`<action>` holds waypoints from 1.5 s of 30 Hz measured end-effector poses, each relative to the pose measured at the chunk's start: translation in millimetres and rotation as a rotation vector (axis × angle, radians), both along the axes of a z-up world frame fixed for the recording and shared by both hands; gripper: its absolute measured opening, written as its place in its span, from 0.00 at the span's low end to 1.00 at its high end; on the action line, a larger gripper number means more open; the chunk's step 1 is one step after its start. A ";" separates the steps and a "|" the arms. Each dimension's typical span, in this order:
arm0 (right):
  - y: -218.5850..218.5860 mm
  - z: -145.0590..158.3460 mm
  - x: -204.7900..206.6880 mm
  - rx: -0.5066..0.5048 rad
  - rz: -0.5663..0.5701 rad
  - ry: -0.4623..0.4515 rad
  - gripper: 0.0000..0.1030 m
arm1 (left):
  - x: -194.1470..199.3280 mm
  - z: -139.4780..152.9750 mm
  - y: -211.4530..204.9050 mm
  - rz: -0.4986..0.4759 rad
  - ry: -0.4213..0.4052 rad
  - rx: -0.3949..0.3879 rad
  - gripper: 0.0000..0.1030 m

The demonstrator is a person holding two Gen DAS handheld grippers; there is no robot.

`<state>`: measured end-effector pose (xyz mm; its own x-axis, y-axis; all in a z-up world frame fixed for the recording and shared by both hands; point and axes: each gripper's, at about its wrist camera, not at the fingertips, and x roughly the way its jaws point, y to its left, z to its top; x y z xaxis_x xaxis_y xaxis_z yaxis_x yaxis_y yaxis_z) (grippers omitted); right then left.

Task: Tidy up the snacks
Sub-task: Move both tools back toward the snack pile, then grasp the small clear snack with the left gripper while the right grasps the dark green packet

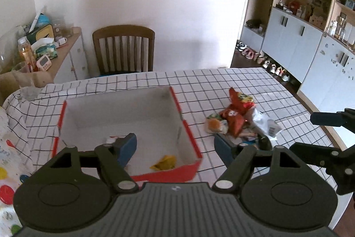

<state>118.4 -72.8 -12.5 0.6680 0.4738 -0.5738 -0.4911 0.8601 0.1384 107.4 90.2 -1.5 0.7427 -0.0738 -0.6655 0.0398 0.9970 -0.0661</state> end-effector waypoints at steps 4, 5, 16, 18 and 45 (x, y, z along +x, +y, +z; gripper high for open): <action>-32.0 -6.6 -2.7 -0.009 -0.031 -0.003 1.00 | -2.8 -6.4 -24.8 -0.011 0.005 -0.003 0.81; -39.8 -8.9 -3.0 -0.011 -0.039 -0.002 1.00 | -2.9 -8.5 -31.1 -0.014 0.006 -0.005 0.84; -108.3 -40.6 2.7 -0.063 -0.093 0.017 1.00 | 6.0 -48.2 -93.8 -0.056 0.062 -0.049 1.00; -116.9 -47.3 7.0 -0.064 -0.104 0.029 1.00 | 8.1 -57.6 -100.5 -0.057 0.076 -0.057 1.00; -148.0 -159.7 111.0 0.000 -0.304 0.361 0.82 | 40.5 -172.6 -166.5 -0.093 0.318 0.037 1.00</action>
<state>229.4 -220.7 -172.2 0.5344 0.2876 -0.7948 -0.1374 0.9574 0.2541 147.9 -76.3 -174.1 0.4888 -0.1029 -0.8663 0.1139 0.9920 -0.0535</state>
